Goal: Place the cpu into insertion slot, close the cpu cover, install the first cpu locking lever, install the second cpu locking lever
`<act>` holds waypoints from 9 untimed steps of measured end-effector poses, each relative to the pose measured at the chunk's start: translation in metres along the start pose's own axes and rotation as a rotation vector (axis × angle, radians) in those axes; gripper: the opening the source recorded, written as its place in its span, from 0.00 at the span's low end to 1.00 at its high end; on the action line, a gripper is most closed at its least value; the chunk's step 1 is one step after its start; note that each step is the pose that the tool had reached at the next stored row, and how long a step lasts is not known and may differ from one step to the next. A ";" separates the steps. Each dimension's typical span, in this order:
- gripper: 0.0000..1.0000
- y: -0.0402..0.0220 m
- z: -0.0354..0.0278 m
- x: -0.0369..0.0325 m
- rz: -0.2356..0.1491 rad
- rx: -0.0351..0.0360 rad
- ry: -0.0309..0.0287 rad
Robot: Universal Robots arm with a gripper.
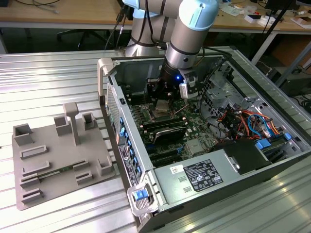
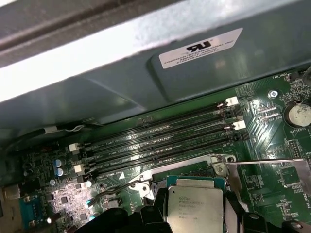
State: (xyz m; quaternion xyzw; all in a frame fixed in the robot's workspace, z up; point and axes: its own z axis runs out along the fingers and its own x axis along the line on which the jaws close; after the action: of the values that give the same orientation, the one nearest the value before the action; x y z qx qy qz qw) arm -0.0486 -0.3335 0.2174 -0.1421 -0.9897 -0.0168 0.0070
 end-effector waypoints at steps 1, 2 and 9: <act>0.55 0.0000 0.0001 0.0000 0.002 0.0000 0.0000; 0.55 0.0000 0.0002 0.0000 0.005 -0.0001 -0.0002; 0.55 0.0000 0.0007 0.0000 0.019 -0.0004 -0.0006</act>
State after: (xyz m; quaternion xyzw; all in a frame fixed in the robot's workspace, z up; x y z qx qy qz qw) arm -0.0486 -0.3335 0.2167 -0.1515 -0.9883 -0.0169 0.0068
